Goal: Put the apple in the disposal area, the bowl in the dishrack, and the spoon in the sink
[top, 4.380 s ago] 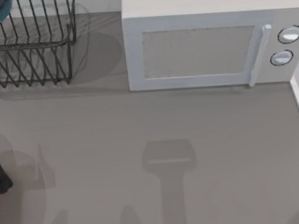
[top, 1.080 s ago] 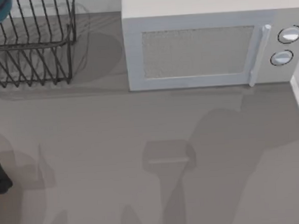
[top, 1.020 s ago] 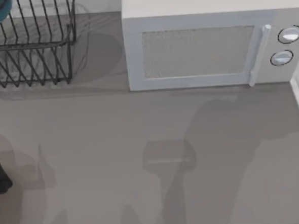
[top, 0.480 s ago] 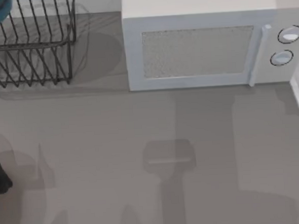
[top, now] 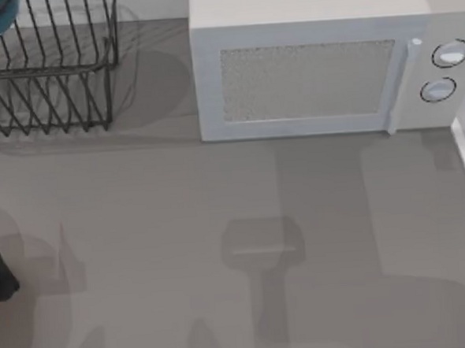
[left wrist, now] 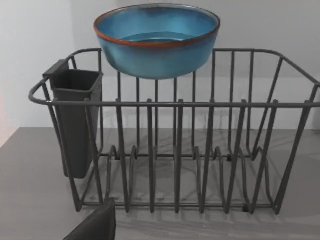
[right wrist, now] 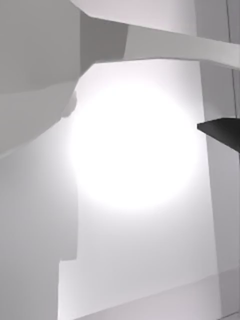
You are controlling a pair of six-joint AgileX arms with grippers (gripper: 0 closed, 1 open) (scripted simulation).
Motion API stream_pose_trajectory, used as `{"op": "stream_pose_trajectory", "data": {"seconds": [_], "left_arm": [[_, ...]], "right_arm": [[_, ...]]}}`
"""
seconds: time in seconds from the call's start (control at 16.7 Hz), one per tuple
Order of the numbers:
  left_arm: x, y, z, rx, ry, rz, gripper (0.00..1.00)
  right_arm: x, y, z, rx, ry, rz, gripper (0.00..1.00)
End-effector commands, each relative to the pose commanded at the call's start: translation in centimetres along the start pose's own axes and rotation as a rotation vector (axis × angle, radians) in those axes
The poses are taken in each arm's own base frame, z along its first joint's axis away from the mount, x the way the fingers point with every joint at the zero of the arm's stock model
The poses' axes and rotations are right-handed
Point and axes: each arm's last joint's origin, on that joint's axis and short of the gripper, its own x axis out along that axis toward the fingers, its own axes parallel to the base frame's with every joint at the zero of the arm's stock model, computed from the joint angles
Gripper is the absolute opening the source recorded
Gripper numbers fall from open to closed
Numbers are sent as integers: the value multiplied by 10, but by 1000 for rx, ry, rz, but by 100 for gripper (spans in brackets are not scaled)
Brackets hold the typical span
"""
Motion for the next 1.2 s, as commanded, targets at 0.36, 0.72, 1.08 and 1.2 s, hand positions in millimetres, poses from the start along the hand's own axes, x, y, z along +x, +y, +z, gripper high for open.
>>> {"op": "stream_pose_trajectory", "data": {"seconds": [0.36, 0.72, 1.08, 1.2], "left_arm": [[0, 0, 0, 0, 0, 0, 100], [0, 0, 0, 0, 0, 0, 100], [0, 0, 0, 0, 0, 0, 100], [0, 0, 0, 0, 0, 0, 100]], "right_arm": [[10, -2, -7, 16, 2, 8, 0], [34, -4, -1, 5, 0, 7, 0], [44, -2, 1, 0, 0, 2, 0], [44, -2, 1, 0, 0, 2, 0]]}}
